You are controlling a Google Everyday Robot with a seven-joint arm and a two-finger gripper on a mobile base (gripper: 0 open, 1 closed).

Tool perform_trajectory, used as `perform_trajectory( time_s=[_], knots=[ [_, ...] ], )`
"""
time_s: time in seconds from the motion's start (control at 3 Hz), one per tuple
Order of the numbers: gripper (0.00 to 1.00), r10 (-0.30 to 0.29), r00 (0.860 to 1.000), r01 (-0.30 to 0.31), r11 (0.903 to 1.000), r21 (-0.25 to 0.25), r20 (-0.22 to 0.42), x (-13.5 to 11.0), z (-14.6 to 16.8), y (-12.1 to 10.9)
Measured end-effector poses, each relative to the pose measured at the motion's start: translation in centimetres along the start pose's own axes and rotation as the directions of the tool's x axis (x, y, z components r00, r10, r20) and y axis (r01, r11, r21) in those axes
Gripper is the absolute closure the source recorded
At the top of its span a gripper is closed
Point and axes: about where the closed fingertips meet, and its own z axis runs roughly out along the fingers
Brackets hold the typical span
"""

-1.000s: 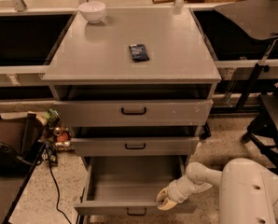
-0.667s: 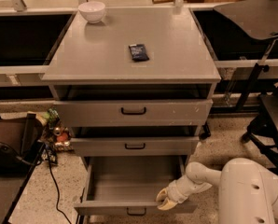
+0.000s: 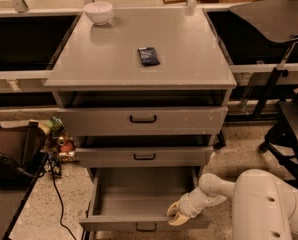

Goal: Open bottom drawer

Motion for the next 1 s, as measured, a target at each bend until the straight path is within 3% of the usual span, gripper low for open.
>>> perform_trajectory(
  time_s=[1.0],
  knots=[
    [0.34, 0.0, 1.0, 0.0, 1.0, 0.0, 0.0, 0.0, 0.01, 0.0]
  ],
)
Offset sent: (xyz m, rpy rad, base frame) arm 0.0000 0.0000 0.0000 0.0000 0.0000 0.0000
